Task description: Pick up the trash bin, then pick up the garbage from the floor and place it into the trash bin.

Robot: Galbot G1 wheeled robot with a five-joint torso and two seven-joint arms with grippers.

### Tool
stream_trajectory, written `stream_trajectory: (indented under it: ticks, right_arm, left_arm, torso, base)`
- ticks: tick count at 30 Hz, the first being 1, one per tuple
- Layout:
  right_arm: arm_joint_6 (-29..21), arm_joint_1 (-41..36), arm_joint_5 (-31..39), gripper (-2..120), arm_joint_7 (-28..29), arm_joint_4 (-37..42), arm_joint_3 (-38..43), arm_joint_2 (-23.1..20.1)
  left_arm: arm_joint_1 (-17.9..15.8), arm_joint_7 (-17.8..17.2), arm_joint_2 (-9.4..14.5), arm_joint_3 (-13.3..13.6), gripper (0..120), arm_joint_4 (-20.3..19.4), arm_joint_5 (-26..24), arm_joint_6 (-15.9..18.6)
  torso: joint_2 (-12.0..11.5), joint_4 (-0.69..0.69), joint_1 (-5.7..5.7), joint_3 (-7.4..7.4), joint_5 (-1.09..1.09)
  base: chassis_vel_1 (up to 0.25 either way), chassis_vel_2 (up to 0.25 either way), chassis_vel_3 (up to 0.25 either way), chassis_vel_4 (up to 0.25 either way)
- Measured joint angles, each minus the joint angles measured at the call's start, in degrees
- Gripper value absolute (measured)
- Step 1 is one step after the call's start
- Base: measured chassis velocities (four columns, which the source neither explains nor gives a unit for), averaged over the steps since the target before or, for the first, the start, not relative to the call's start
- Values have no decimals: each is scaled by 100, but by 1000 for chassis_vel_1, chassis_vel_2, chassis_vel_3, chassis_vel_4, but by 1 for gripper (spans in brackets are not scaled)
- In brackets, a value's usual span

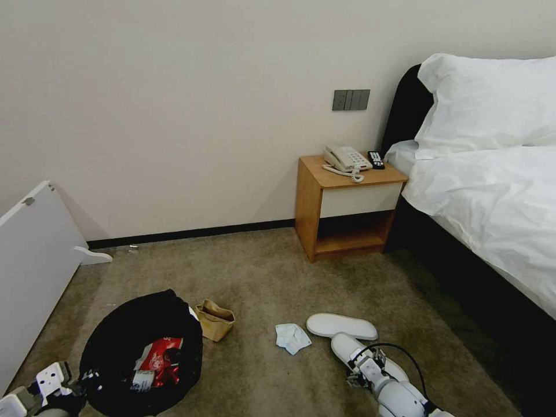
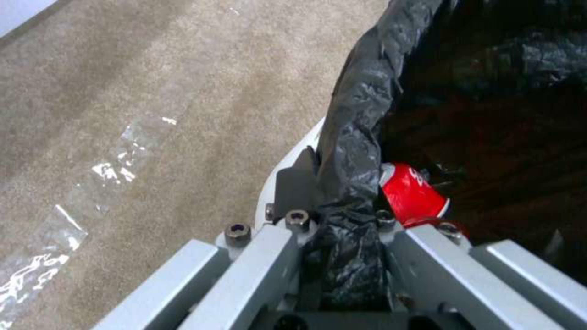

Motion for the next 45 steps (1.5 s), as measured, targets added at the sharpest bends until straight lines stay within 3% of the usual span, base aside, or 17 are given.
stream_trajectory:
  ticks: [45]
  right_arm:
    - [300,270,-278,100,-78,-1004,-147,309]
  left_arm:
    - [9,2,-3,48,2,-10,7,0]
  torso:
    - [0,0,0,0,0]
  base:
    - [0,0,0,0]
